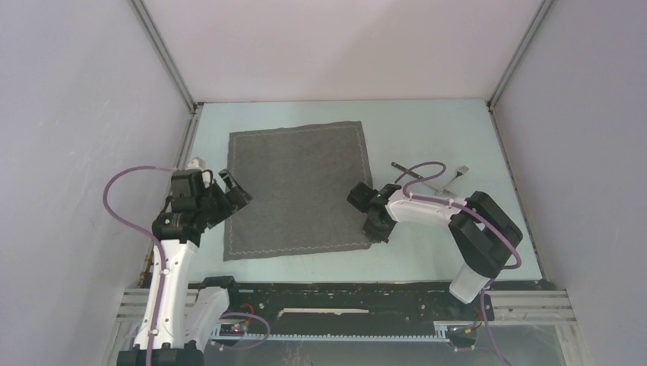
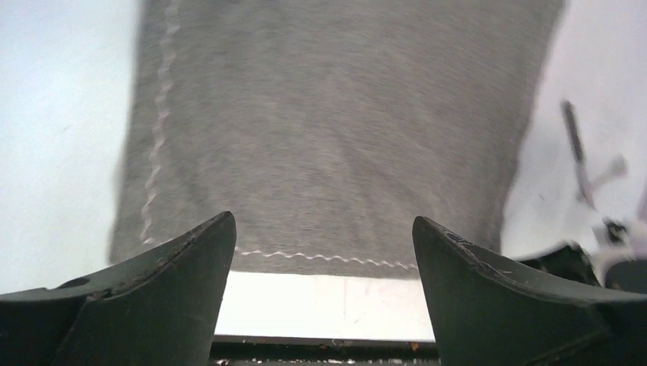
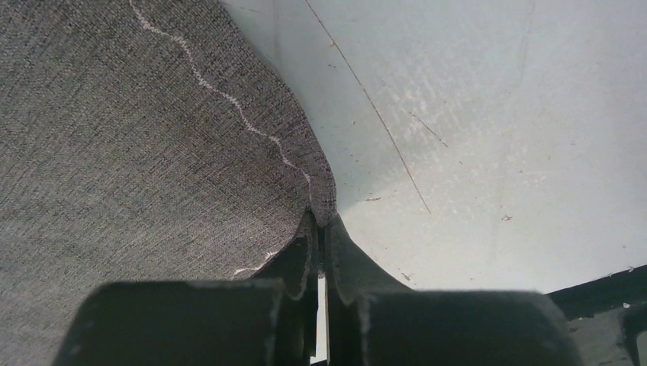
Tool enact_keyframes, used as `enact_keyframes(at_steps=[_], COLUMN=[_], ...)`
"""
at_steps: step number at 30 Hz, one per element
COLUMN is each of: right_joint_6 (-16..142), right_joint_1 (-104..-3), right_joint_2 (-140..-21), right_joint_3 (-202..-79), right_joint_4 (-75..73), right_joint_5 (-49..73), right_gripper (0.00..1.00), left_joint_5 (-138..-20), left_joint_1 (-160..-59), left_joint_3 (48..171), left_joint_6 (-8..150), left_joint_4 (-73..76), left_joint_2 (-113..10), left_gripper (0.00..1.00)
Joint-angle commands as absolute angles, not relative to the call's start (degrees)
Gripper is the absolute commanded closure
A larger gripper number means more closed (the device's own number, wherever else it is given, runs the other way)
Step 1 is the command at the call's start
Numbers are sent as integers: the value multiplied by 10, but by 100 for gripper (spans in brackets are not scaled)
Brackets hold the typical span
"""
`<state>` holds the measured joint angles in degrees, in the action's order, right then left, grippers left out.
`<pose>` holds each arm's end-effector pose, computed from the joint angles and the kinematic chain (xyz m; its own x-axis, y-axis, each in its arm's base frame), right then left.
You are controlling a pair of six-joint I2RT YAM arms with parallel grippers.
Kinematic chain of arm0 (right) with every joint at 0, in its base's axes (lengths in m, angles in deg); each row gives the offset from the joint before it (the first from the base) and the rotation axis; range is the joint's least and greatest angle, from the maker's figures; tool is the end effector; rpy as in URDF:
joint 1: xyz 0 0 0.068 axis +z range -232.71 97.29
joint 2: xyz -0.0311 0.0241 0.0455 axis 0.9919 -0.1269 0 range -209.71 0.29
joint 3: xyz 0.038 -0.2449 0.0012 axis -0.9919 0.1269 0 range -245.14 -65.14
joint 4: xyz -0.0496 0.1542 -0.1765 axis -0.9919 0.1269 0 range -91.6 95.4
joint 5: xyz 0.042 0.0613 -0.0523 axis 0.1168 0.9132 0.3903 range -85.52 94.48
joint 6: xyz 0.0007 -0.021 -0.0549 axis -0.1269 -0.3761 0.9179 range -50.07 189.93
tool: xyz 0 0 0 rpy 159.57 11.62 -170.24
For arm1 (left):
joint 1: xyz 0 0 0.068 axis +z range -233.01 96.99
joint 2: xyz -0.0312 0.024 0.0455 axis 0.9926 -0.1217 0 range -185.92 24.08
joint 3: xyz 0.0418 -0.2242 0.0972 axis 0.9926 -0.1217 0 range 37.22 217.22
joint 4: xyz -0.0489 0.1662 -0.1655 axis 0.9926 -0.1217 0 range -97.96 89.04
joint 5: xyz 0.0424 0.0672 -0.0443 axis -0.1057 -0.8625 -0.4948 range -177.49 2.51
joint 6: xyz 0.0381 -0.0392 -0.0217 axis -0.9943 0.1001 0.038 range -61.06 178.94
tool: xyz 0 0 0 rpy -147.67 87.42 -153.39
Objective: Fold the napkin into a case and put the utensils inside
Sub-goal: Pick up the flattened napkin from the center of the board.
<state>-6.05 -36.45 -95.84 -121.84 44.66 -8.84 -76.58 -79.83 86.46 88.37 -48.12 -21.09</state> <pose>0.1891 0.1834 0.1408 -0.8374 0.4905 -0.2411 0.5016 0.8649 0.0173 0.1537 0.0005 0.2788 -0.6352 -0.5186 -0.5724 -0.2625 0.8419 -0.4715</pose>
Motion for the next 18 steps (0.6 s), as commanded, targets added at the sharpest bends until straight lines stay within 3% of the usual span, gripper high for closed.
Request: enact_keyframes(at_steps=[1, 7, 11, 14, 18], right_joint_6=[-58, -32, -8, 17, 34], right_joint_1=[-357, -345, -351, -357, -358], right_joint_2=[-941, -942, -966, -980, -986], right_joint_3=[-1234, -1255, -1255, -1255, -1252], right_joint_4=[470, 426, 388, 368, 368], right_joint_5=[-125, -135, -100, -75, -78], right_gripper=[100, 100, 100, 100, 100], left_joint_5=[-962, -1018, -1030, -1053, -1052], left_joint_1=[-793, -749, -747, -747, -747], left_joint_3=[826, 752, 716, 715, 734], left_joint_6=[1011, 1164, 1221, 1230, 1217], left_joint_4=[-577, -687, -695, -684, -642], left_joint_2=[-203, -200, -178, -231, -312], left_gripper=[7, 7, 23, 33, 36])
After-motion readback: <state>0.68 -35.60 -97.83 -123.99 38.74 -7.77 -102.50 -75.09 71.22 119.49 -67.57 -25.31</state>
